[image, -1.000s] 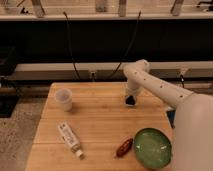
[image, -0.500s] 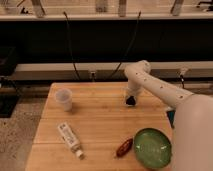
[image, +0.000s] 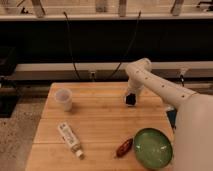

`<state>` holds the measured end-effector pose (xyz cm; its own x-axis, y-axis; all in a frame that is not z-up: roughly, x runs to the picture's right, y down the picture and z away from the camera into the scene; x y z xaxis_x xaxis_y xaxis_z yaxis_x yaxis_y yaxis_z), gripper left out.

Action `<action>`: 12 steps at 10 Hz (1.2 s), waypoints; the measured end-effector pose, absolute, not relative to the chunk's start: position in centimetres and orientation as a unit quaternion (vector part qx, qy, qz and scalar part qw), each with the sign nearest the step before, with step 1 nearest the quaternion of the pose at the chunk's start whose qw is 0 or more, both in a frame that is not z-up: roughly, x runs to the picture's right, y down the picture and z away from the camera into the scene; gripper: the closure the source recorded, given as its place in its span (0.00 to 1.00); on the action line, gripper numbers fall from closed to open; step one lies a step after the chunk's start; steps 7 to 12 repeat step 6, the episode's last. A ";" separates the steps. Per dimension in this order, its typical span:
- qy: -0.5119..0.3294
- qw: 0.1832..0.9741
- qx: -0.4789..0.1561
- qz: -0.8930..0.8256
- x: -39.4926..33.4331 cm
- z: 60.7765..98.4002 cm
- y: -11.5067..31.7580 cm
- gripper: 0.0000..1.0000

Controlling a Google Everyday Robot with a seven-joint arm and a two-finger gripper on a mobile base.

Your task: Place the eraser on the white sponge

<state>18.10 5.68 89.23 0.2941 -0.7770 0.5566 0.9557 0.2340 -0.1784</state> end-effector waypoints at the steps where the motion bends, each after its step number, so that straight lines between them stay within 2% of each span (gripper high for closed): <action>1: -0.176 0.765 -0.247 -0.568 18.2 88.9 5.3 0.20; 3: -0.173 0.760 -0.242 -0.578 18.2 88.2 4.5 0.21; 5: -0.180 0.755 -0.242 -0.583 17.3 87.9 4.4 0.29; 12: -0.183 0.754 -0.243 -0.582 17.0 88.2 4.8 0.28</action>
